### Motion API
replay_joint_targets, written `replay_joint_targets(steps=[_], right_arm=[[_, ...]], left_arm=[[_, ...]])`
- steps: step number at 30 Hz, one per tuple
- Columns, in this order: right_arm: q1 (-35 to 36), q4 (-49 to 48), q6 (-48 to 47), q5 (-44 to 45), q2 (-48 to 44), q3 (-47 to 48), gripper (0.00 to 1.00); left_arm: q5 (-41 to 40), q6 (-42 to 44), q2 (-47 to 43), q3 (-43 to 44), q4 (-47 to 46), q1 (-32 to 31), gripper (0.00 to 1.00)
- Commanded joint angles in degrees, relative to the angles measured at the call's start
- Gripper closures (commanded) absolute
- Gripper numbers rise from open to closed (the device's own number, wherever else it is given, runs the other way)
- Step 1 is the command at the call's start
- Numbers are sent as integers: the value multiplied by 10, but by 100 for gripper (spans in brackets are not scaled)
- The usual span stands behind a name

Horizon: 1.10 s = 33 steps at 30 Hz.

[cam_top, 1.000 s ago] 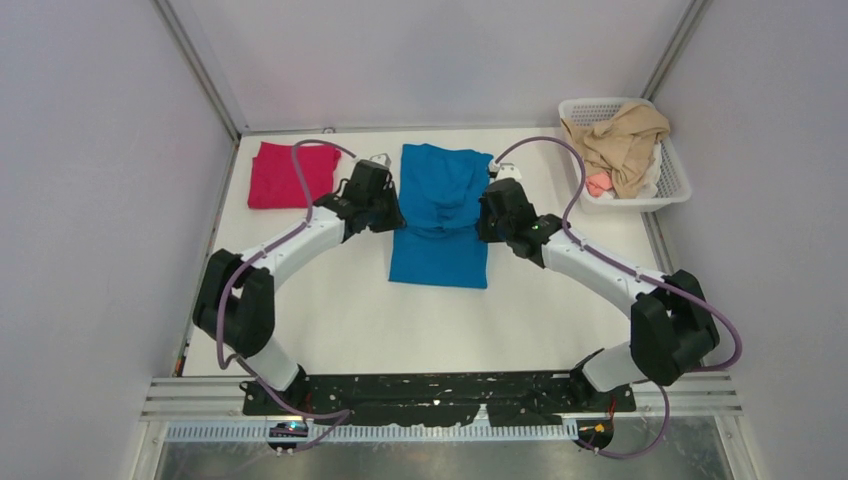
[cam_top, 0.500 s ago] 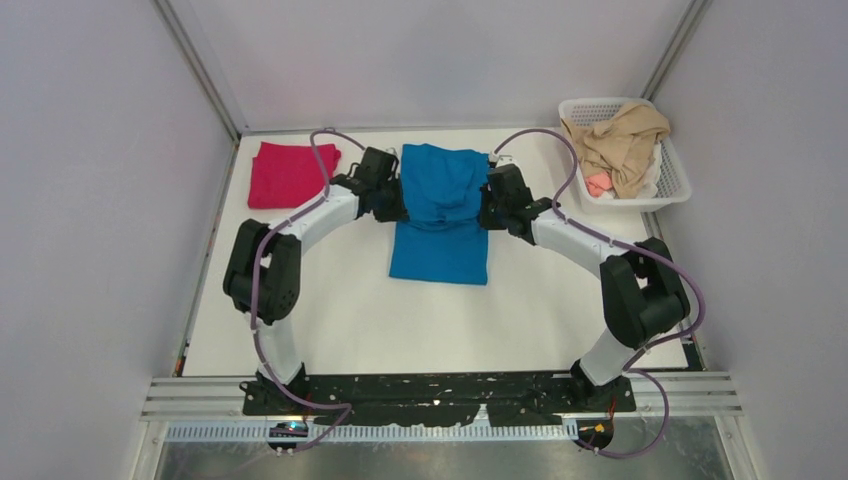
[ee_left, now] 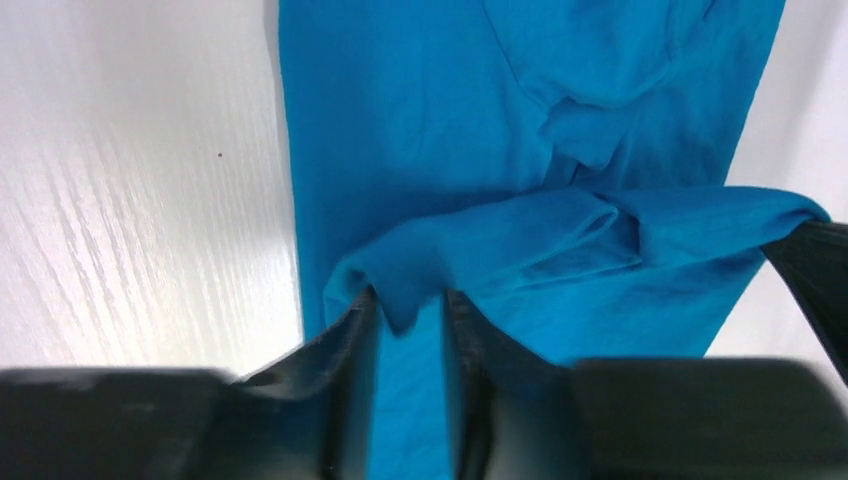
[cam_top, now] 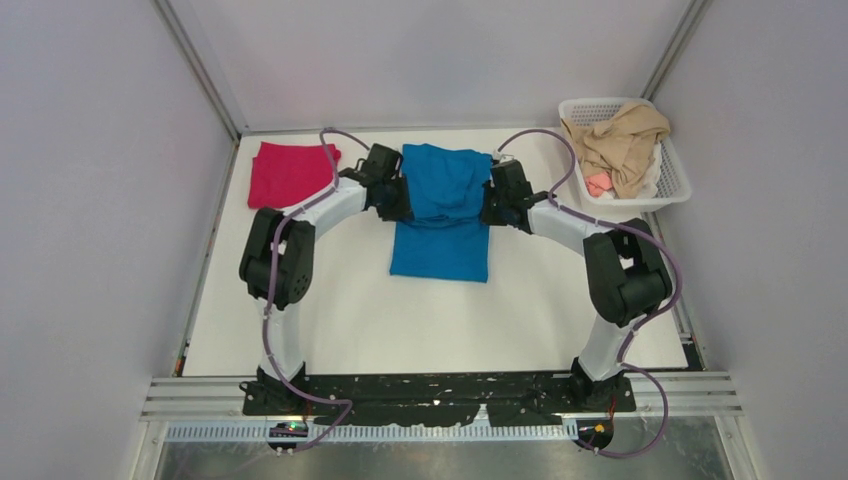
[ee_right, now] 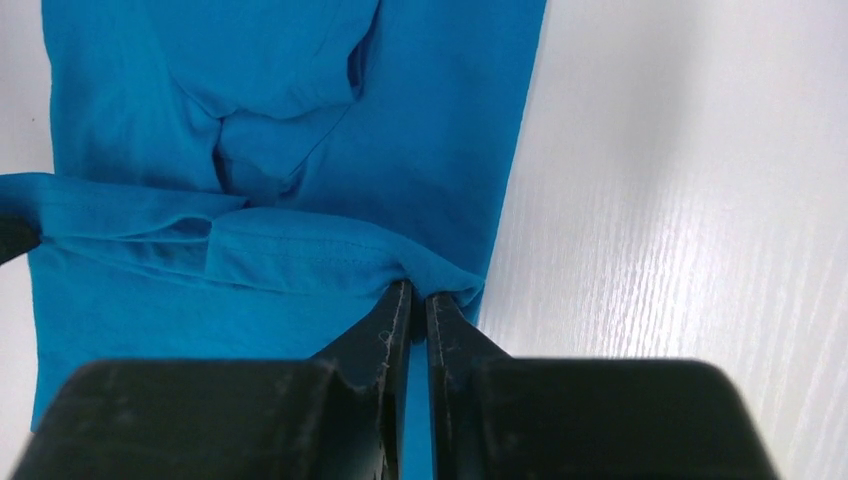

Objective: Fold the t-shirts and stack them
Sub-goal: Fold the folded rectangular tshirt in 1/3 of the way, then grab one side of the 2/3 rectangular tshirt with both arms

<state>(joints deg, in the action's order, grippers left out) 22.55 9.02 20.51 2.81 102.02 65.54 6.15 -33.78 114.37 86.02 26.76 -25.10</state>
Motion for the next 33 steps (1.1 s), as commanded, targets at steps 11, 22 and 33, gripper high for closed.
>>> replay_joint_targets(steps=[11, 22, 33], right_arm=[[-10, 1, 15, -4, -60, -2, 5], [-9, -77, 77, -150, -183, -233, 5], [-9, -118, 114, -190, -202, -308, 3]], left_arm=[[-3, 8, -116, -49, -15, 15, 0], [70, -35, -205, -264, -79, 15, 5], [99, -60, -170, -306, -105, 15, 44]])
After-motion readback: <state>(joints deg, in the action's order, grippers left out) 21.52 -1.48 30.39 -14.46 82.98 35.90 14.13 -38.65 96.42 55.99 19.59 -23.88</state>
